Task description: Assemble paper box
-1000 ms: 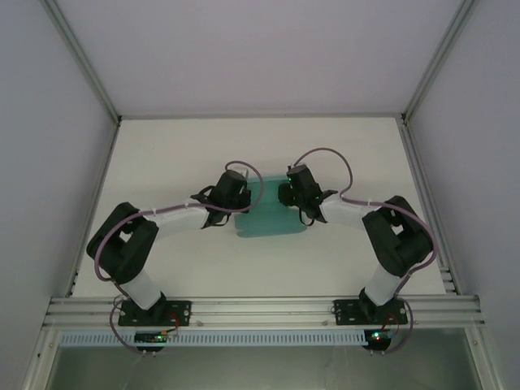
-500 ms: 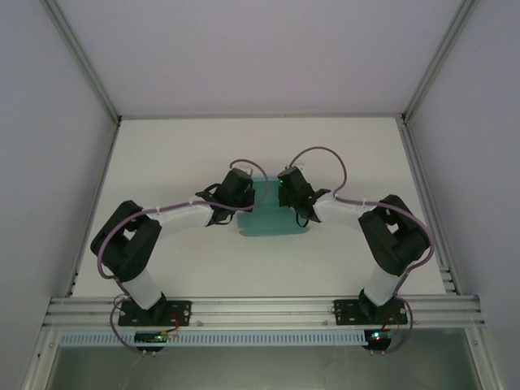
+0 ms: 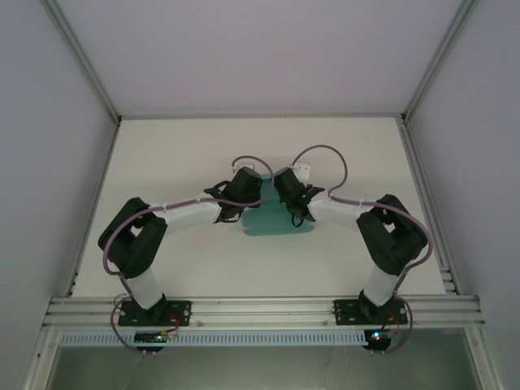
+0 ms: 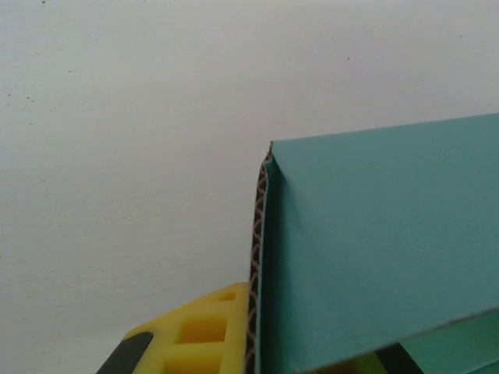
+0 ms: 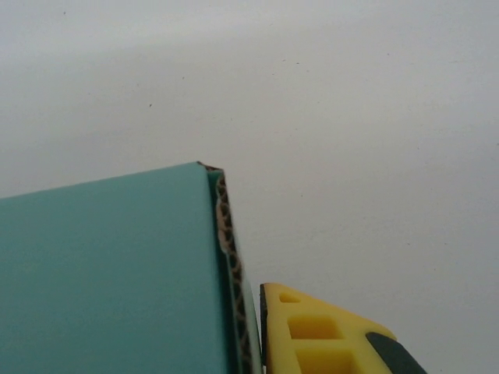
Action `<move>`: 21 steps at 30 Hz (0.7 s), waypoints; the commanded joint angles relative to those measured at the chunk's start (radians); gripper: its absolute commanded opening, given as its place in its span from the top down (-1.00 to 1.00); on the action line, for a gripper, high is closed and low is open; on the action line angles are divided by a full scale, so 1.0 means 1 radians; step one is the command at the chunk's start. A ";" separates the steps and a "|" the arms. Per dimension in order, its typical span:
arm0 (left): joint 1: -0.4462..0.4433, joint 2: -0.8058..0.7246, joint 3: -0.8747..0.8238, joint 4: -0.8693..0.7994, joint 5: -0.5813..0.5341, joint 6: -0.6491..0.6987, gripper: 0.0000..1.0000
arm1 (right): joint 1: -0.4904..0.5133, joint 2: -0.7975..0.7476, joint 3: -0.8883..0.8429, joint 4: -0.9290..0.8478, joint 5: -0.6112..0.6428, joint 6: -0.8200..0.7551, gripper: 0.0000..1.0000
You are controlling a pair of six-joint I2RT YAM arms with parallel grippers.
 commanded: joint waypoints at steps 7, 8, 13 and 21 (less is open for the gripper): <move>0.063 0.000 -0.018 -0.171 -0.170 -0.043 1.00 | -0.120 0.011 -0.102 -0.037 0.200 0.019 0.62; 0.063 -0.001 -0.020 -0.156 -0.146 -0.034 1.00 | -0.111 0.001 -0.126 0.043 0.168 -0.037 0.52; 0.061 -0.004 -0.033 -0.099 -0.088 0.014 1.00 | -0.085 -0.051 -0.229 0.387 -0.133 -0.299 0.22; 0.061 0.006 -0.033 -0.064 -0.046 0.044 1.00 | -0.074 -0.129 -0.280 0.450 -0.485 -0.367 -0.52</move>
